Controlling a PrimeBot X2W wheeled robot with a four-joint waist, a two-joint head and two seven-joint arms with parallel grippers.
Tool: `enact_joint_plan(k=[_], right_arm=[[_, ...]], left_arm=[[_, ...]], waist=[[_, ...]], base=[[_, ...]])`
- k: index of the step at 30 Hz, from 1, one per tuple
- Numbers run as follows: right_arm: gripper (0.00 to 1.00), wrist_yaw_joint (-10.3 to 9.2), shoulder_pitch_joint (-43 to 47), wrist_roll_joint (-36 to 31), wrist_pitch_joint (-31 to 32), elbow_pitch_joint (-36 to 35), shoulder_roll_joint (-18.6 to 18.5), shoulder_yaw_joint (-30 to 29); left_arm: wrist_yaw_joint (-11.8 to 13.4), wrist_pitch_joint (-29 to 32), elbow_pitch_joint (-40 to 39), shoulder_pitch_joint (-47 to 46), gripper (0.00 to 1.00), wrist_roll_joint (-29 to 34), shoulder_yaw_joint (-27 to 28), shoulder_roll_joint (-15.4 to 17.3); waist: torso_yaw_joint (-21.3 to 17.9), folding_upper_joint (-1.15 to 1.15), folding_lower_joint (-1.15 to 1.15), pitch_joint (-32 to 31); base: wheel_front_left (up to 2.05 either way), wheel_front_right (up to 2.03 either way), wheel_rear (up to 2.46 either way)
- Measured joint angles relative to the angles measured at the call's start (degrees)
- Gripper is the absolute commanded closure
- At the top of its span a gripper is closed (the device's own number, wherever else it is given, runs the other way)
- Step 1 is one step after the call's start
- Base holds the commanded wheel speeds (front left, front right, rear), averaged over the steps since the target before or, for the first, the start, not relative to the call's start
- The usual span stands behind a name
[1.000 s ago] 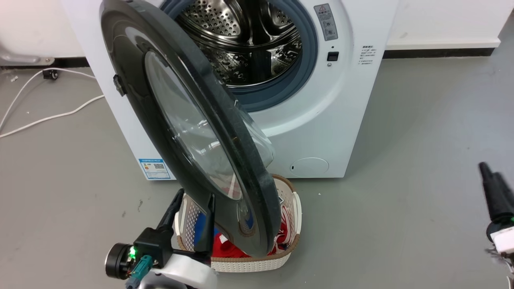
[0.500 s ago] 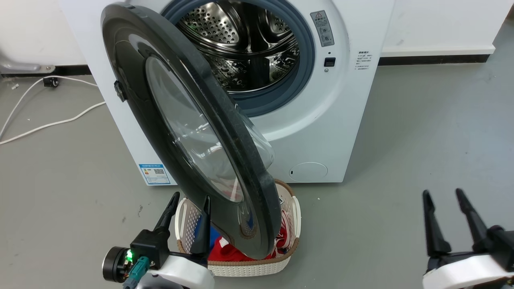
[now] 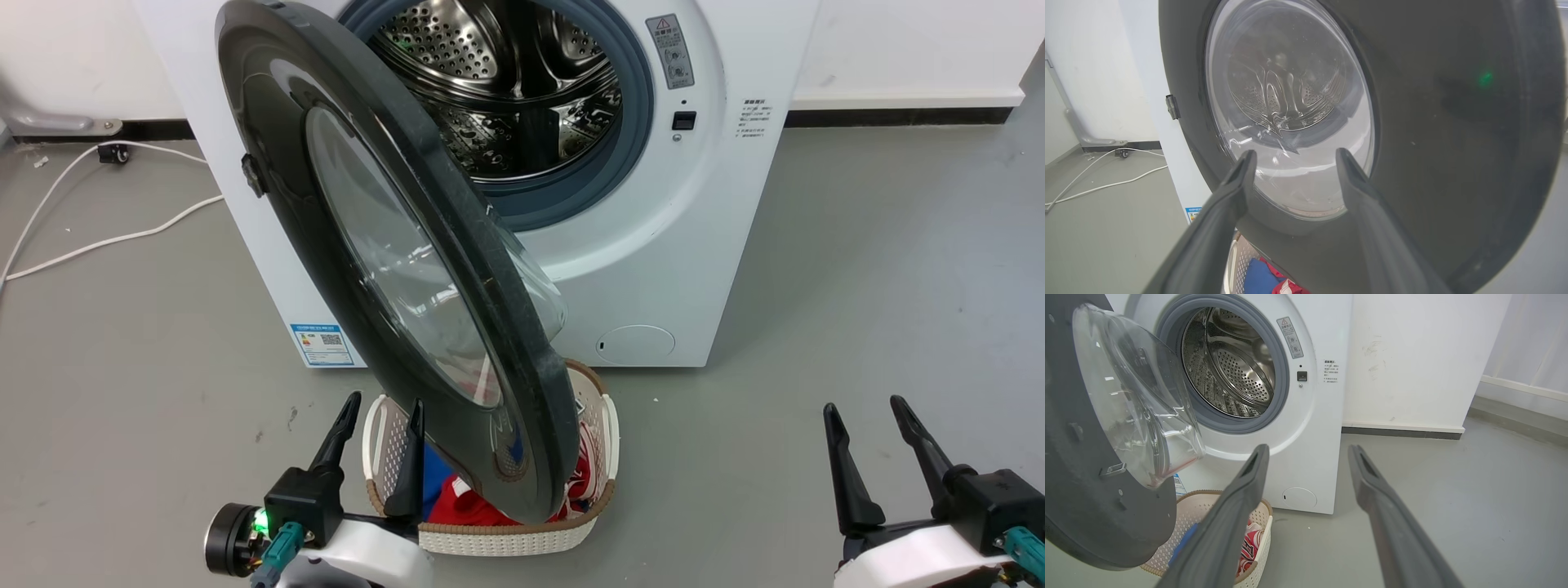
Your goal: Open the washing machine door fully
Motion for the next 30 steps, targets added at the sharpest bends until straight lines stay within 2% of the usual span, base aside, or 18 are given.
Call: enact_joint_plan(k=[11,12,13,14,22,30], right_arm=[[0.0,0.0,0.01,-0.25,0.0,-0.56,0.25,0.11],[0.0,0.0,0.01,-0.34,0.0,-0.56,0.29,0.12],[0.0,0.0,0.01,-0.43,0.01,-0.56,0.31,0.09],[0.0,0.0,0.01,-0.47,0.01,-0.55,0.34,0.13],[0.0,0.0,0.01,-0.49,0.18,-0.35,0.64,0.14],[0.0,0.0,-0.18,-0.47,0.23,0.03,0.89,0.1]], left_arm=[[-0.05,0.0,0.38,-0.03,0.0,0.42,0.02,-0.18],[-0.18,0.0,0.44,-0.04,0.08,0.42,0.02,-0.18],[-0.2,0.0,0.49,-0.04,0.64,0.41,0.01,-0.19],[-0.26,0.0,0.56,-0.04,1.0,0.41,0.04,-0.19],[-0.94,0.0,-0.34,-0.66,1.0,0.71,-0.16,-0.01],[-0.16,-0.01,-11.12,-3.61,1.0,1.75,2.27,0.18]], waist=[[-0.05,0.0,0.0,0.26],[-0.04,0.0,0.0,0.25],[-0.04,0.0,0.0,0.23],[-0.03,0.0,0.0,0.2],[0.08,0.0,0.0,0.23],[0.22,0.0,0.0,0.23]], base=[[0.0,0.0,0.0],[0.0,0.0,0.0],[0.0,0.0,0.0],[0.0,0.0,0.0],[0.0,0.0,0.0],[0.0,0.0,0.0]])
